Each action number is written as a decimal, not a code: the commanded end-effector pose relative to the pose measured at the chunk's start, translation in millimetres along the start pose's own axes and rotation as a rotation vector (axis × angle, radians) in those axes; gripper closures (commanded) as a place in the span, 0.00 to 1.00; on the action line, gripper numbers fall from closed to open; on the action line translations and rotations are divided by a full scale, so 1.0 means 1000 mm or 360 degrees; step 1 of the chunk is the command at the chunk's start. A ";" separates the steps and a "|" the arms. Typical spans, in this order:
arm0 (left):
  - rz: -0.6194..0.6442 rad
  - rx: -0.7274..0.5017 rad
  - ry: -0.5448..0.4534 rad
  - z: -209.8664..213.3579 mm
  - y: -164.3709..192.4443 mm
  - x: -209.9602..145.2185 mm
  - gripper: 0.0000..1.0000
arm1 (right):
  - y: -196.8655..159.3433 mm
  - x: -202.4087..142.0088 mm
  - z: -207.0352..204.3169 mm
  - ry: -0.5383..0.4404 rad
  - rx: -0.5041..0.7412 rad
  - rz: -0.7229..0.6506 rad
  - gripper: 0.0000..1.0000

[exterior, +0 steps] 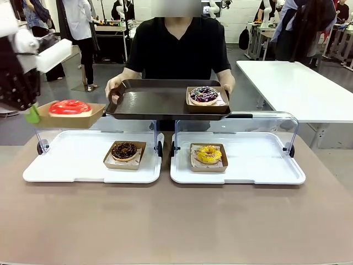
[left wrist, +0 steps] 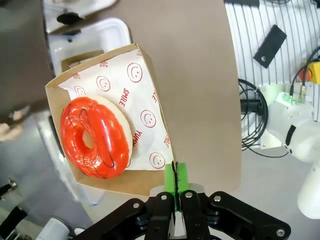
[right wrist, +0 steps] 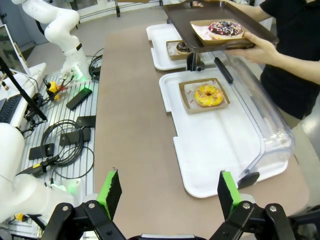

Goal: Provide the desired donut to the person.
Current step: Place the picked Paper togo box onto the Handle tray extended by the person.

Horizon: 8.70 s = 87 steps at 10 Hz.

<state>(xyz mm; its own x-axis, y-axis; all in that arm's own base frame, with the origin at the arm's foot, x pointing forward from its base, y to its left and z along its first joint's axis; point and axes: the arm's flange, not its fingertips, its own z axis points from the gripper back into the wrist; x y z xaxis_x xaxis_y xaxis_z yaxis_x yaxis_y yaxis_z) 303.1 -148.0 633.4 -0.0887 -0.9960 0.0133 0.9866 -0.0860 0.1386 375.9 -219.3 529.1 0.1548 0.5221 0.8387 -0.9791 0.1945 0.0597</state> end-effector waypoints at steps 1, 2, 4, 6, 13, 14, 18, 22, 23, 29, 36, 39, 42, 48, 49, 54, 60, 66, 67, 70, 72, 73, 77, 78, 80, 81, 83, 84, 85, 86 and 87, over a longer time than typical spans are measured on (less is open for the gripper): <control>-0.0026 0.0020 0.0046 0.020 0.037 0.027 0.99 | 0.001 -0.001 0.000 0.0001 0.0015 0.0018 0.00; -0.0053 0.0067 0.0025 0.025 0.052 0.041 0.99 | 0.001 -0.001 0.000 0.0001 0.0015 0.0018 0.00; -0.0125 0.0129 -0.0054 0.041 0.095 0.061 0.99 | 0.001 -0.001 0.000 0.0001 0.0015 0.0018 0.00; -0.0186 0.0154 -0.0091 0.044 0.140 0.071 0.99 | 0.001 -0.001 0.000 0.0001 0.0015 0.0018 0.00; -0.0166 -0.0051 -0.0267 -0.034 0.265 0.045 0.99 | 0.001 -0.001 0.000 0.0001 0.0015 0.0018 0.00; -0.0159 -0.0091 -0.0274 -0.046 0.279 0.041 0.99 | 0.001 -0.001 0.000 0.0001 0.0015 0.0018 0.00; -0.0132 -0.0176 -0.0260 -0.080 0.301 0.034 0.99 | 0.001 -0.001 0.000 0.0001 0.0015 0.0018 0.00; -0.0140 -0.0204 -0.0223 -0.087 0.302 0.036 0.24 | 0.001 -0.001 0.000 0.0001 0.0015 0.0018 0.00; -0.0139 -0.0207 -0.0220 -0.086 0.302 0.037 0.00 | 0.001 -0.001 0.000 0.0001 0.0015 0.0018 0.00; -0.0132 -0.0225 -0.0209 -0.089 0.297 0.039 0.00 | 0.001 -0.001 0.000 0.0001 0.0015 0.0018 0.00; -0.0070 -0.0168 -0.0190 -0.078 0.186 -0.028 0.00 | 0.001 -0.001 0.000 0.0001 0.0015 0.0018 0.00; -0.0039 -0.0156 -0.0238 -0.097 0.132 -0.099 0.00 | 0.001 -0.001 0.000 0.0001 0.0015 0.0018 0.00; 0.0007 -0.0154 -0.0295 -0.106 0.102 -0.146 0.00 | 0.001 -0.001 0.000 0.0001 0.0015 0.0018 0.00; 0.0038 -0.0195 -0.0250 -0.107 0.103 -0.156 0.00 | 0.001 -0.001 0.000 0.0001 0.0015 0.0018 0.00; 0.0038 -0.0195 -0.0250 -0.107 0.103 -0.156 0.00 | 0.001 -0.001 0.000 0.0001 0.0015 0.0018 0.00; -0.0125 -0.0262 -0.1037 -0.095 0.140 -0.251 0.00 | 0.001 -0.001 0.000 0.0001 0.0015 0.0018 0.00; 0.0216 -0.0040 -0.1715 -0.127 0.126 -0.358 0.00 | 0.001 -0.001 0.000 0.0001 0.0015 0.0018 0.00; 0.0283 -0.0045 -0.1745 -0.138 0.089 -0.388 0.00 | 0.001 -0.001 0.000 0.0001 0.0015 0.0018 0.00; 0.0234 -0.0047 -0.1767 -0.143 0.083 -0.387 0.00 | 0.001 -0.001 0.000 0.0001 0.0015 0.0018 0.00; 0.0294 -0.0044 -0.1731 -0.137 0.094 -0.392 0.00 | 0.001 -0.001 0.000 0.0001 0.0015 0.0018 0.00; 0.0294 -0.0044 -0.1731 -0.137 0.094 -0.392 0.00 | 0.001 -0.001 0.000 0.0001 0.0015 0.0018 0.00; 0.0294 -0.0044 -0.1731 -0.137 0.094 -0.392 0.00 | 0.001 -0.001 0.000 0.0001 0.0015 0.0018 0.00; 0.0294 -0.0044 -0.1731 -0.137 0.094 -0.392 0.00 | 0.001 -0.001 0.000 0.0001 0.0015 0.0018 0.00; 0.0294 -0.0044 -0.1731 -0.137 0.094 -0.392 0.00 | 0.001 -0.001 0.000 0.0001 0.0015 0.0018 0.00; 0.0294 -0.0044 -0.1731 -0.137 0.094 -0.392 0.00 | 0.001 -0.001 0.000 0.0001 0.0015 0.0018 0.00; 0.0294 -0.0044 -0.1731 -0.137 0.094 -0.392 0.00 | 0.001 -0.001 0.000 0.0001 0.0015 0.0018 0.00; 0.0294 -0.0044 -0.1731 -0.137 0.094 -0.392 0.00 | 0.001 -0.001 0.000 0.0001 0.0015 0.0018 0.00; 0.0294 -0.0044 -0.1731 -0.137 0.094 -0.392 0.00 | 0.001 -0.001 0.000 0.0001 0.0015 0.0018 0.00; 0.0294 -0.0044 -0.1731 -0.137 0.094 -0.392 0.00 | 0.001 -0.001 0.000 0.0001 0.0015 0.0018 0.00; 0.0294 -0.0044 -0.1731 -0.137 0.094 -0.392 0.00 | 0.001 -0.001 0.000 0.0001 0.0015 0.0018 0.00; 0.0294 -0.0044 -0.1731 -0.137 0.094 -0.392 0.00 | 0.001 -0.001 0.000 0.0001 0.0015 0.0018 0.00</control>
<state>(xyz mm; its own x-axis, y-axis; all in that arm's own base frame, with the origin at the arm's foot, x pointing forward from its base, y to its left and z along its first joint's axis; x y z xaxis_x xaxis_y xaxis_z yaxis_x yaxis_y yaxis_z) 449.2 229.2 504.1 -0.0017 -0.4367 0.8996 0.9989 0.0415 0.0220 375.8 -219.0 529.2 0.1560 0.5228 0.8381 -0.9791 0.1939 0.0613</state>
